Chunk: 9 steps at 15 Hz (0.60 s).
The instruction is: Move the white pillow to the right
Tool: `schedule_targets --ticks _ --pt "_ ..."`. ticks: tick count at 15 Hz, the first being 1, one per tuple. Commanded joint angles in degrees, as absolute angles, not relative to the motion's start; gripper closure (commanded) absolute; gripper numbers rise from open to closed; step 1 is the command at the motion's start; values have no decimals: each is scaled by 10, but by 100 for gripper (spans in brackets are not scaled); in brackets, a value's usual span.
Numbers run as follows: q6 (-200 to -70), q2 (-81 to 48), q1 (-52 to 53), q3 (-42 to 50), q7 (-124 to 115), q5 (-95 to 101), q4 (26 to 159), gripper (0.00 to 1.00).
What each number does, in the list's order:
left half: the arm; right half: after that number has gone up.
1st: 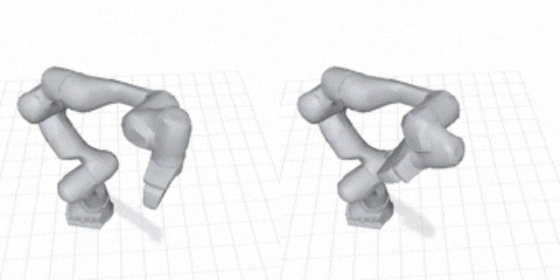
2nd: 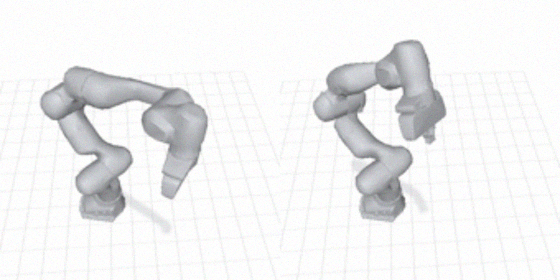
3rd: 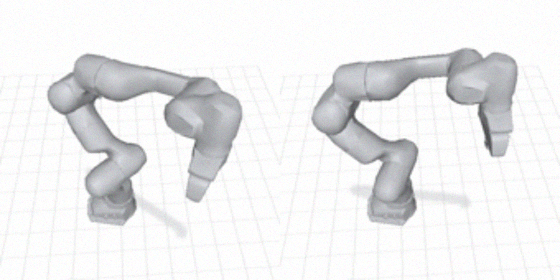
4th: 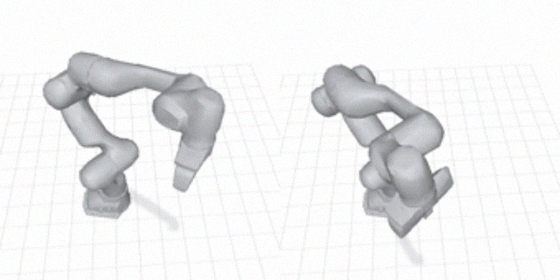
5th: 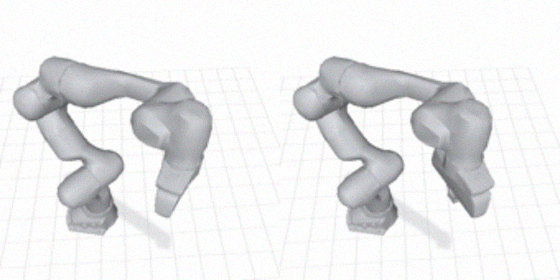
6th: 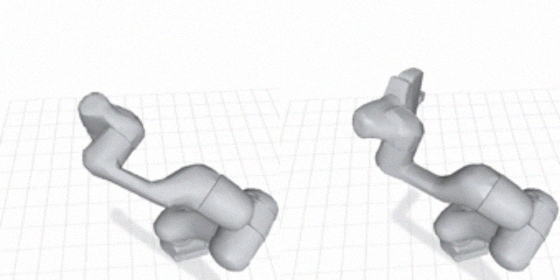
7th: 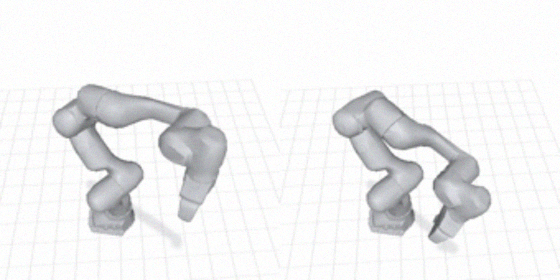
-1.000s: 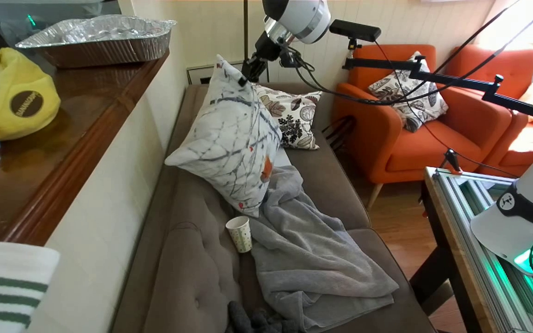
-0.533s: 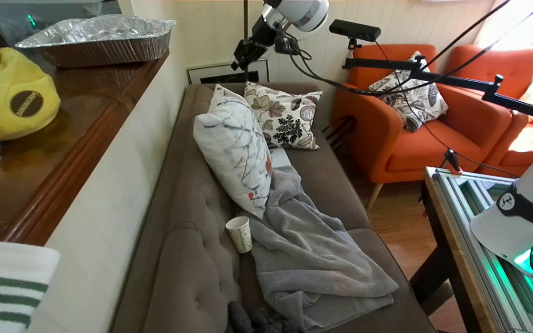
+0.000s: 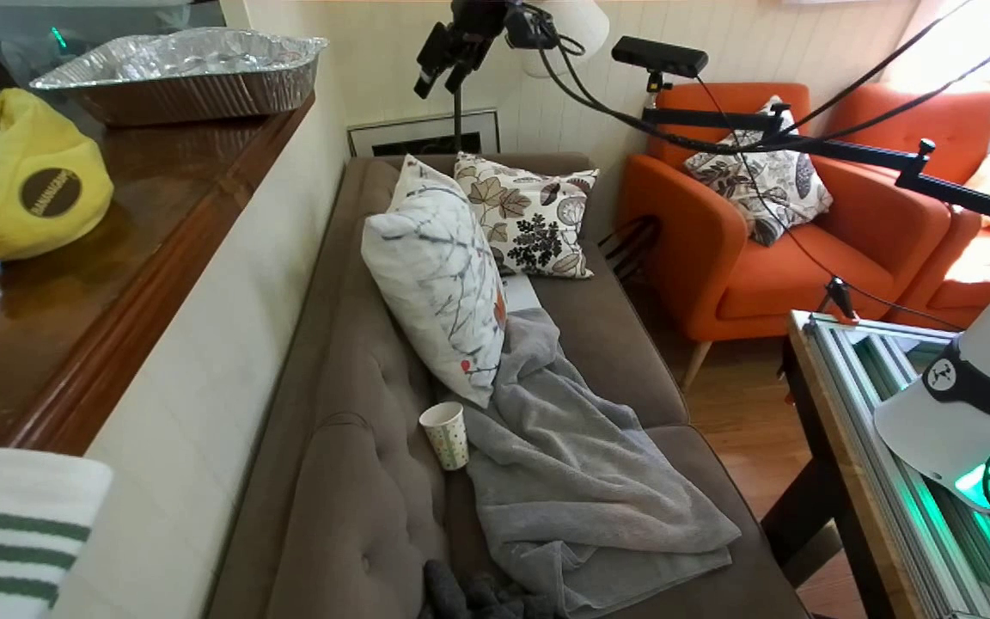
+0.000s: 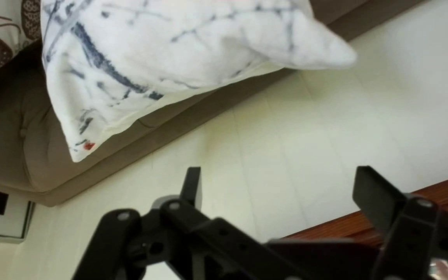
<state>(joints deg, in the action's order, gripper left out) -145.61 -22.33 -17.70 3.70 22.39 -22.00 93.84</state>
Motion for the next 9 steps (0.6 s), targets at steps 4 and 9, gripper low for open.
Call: schedule_targets --ticks 4,9 --pt "-1304 -41 -149 32 209 -214 1108 0" --pt "-1301 -66 -135 47 213 -212 1071 0"
